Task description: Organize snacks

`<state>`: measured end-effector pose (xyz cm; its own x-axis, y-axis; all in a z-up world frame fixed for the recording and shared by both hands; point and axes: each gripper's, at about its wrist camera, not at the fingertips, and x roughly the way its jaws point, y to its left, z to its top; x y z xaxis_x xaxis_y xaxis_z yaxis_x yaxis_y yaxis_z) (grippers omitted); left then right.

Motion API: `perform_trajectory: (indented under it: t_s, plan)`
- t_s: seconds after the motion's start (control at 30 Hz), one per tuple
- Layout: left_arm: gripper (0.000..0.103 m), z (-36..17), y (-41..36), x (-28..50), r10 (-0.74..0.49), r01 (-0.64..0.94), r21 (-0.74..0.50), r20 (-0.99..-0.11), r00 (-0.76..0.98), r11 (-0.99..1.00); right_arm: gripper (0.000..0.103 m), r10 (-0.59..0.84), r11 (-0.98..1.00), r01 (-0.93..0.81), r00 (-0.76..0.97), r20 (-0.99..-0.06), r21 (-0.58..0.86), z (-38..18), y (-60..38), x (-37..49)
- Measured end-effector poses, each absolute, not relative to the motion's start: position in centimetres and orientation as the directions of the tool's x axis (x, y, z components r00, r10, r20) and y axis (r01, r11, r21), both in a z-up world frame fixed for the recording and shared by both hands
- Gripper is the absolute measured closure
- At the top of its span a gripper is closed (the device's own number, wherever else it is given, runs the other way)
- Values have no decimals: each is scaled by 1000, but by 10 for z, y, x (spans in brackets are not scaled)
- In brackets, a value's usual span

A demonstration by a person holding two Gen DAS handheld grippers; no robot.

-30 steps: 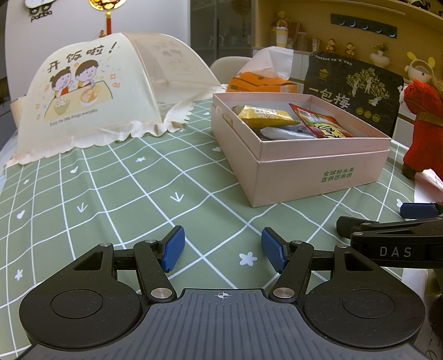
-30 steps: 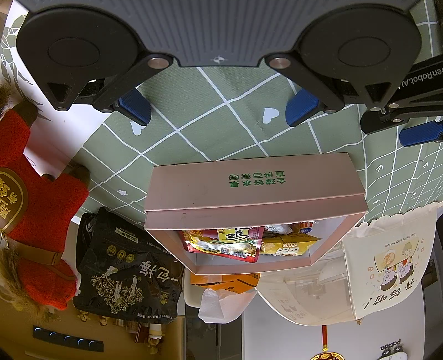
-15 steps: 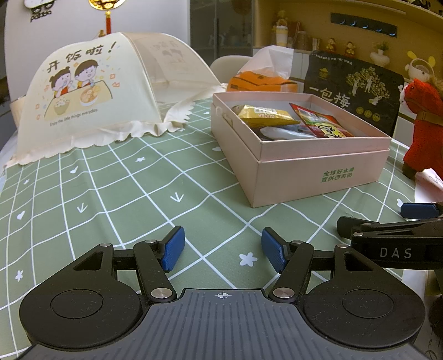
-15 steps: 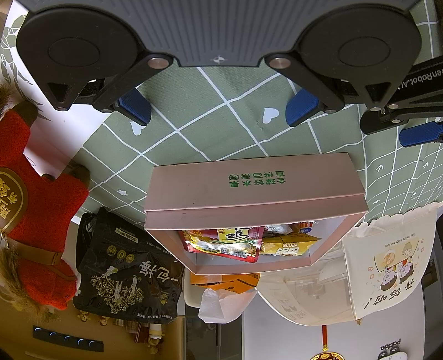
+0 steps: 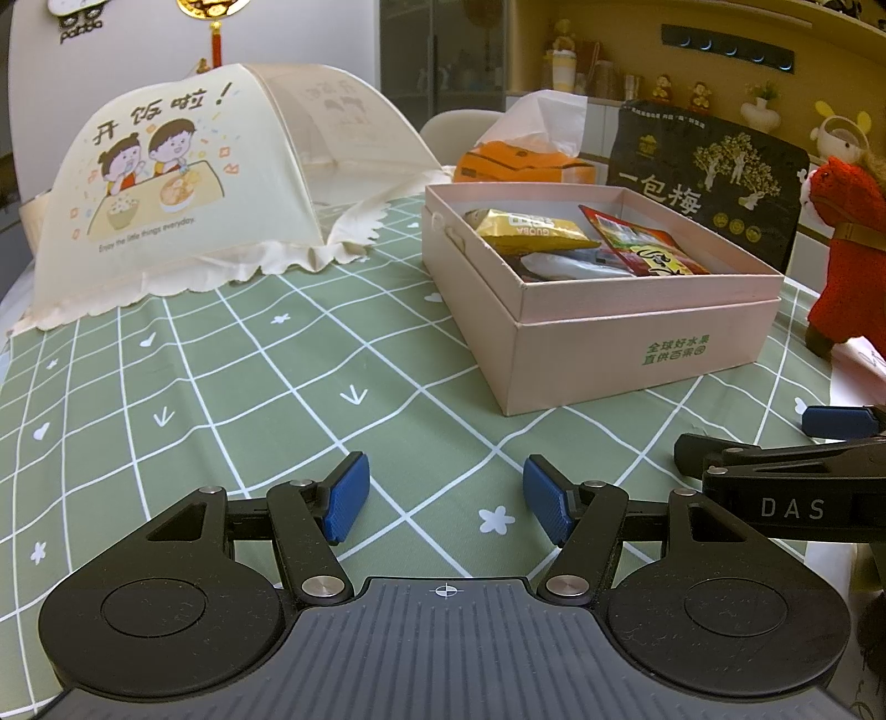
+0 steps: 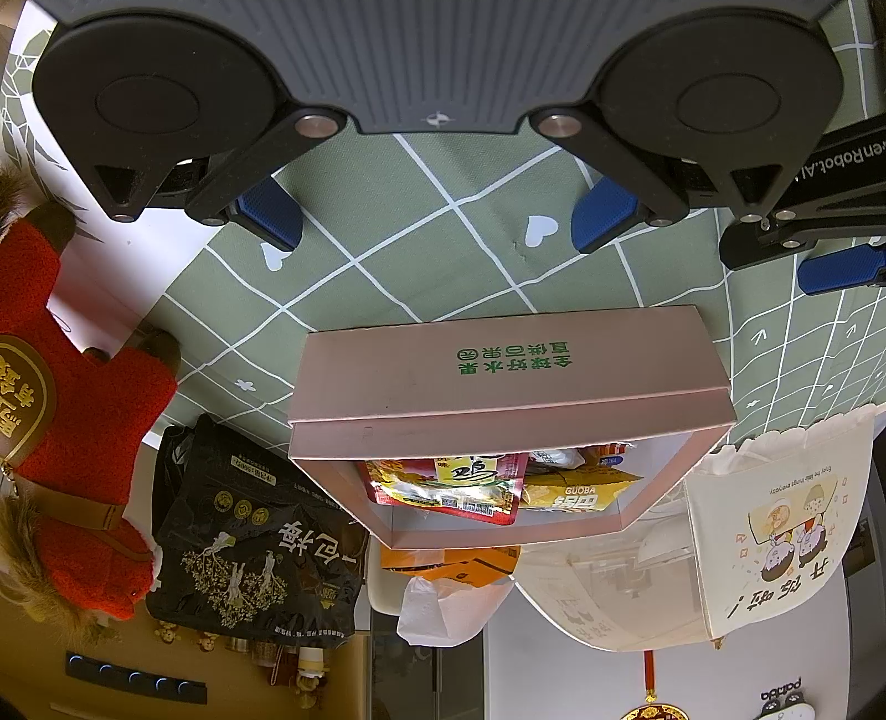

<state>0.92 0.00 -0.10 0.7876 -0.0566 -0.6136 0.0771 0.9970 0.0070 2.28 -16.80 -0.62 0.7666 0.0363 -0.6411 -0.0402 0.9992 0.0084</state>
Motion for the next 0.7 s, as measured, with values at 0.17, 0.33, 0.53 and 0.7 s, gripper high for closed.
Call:
perform_trajectory:
  t_s: [0.17,0.33,0.53,0.7]
  plan:
    - [35,-1,0,10,-57,77,6,-614,788,997,0,36,999,-40,767,-641,8,-6,-168,23]
    - [35,-1,0,10,-56,77,7,-614,788,997,0,36,999,-40,767,-641,8,-6,-168,23]
    - [35,-1,0,9,-56,77,7,-614,787,997,0,36,999,-40,766,-641,8,-6,-168,23]
    - [36,-2,1,10,-64,81,0,-614,787,997,0,37,999,-40,766,-641,9,-6,-168,23]
